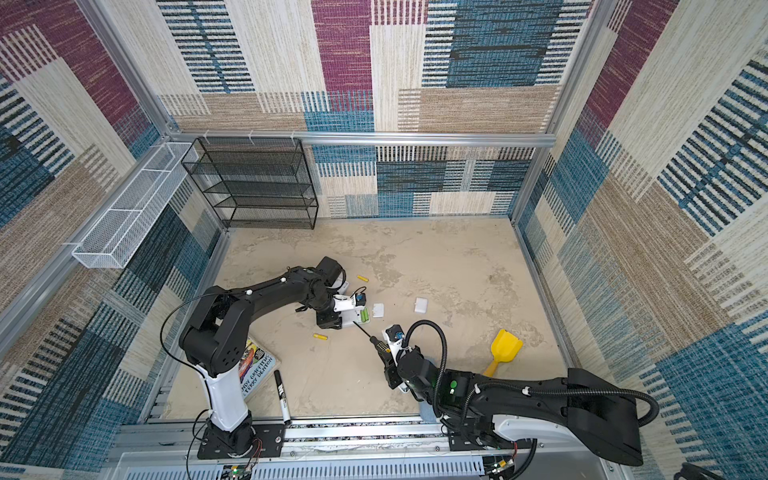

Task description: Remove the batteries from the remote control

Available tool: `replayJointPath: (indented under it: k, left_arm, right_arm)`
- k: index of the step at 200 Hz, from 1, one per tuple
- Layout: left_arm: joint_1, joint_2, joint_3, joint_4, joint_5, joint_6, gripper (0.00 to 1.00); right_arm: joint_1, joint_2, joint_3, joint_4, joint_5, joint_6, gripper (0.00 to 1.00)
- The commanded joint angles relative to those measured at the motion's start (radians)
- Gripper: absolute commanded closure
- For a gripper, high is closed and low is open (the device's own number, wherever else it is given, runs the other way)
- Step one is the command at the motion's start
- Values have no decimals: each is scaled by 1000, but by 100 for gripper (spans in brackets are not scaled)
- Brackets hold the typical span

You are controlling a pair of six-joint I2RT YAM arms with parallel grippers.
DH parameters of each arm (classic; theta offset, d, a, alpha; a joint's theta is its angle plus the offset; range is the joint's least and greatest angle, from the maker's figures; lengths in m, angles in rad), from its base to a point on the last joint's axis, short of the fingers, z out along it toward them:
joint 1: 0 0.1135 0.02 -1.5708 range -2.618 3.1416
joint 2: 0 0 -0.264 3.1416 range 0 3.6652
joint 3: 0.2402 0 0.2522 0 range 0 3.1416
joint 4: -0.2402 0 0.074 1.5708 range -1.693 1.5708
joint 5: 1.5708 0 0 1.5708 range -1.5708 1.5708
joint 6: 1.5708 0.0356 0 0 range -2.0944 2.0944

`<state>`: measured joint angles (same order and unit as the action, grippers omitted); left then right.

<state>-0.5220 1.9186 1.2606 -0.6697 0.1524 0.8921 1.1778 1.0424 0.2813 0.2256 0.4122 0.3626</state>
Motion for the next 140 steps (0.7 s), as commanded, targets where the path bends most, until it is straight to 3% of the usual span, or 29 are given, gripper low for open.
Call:
replayJointPath:
  k: [1,99,140]
  left_arm:
    - [-3,19,-14,-182,-20,16,54]
    - [-3,16,-19,-182,-28,13,58]
    - [-3,17,-20,-181,-28,13,58]
  right_arm:
    - [0,-8,-11,-3,34,43,100]
    - [1,-40,-28,-42,109,89,100]
    - [-1,-23,-17,3,71,52,100]
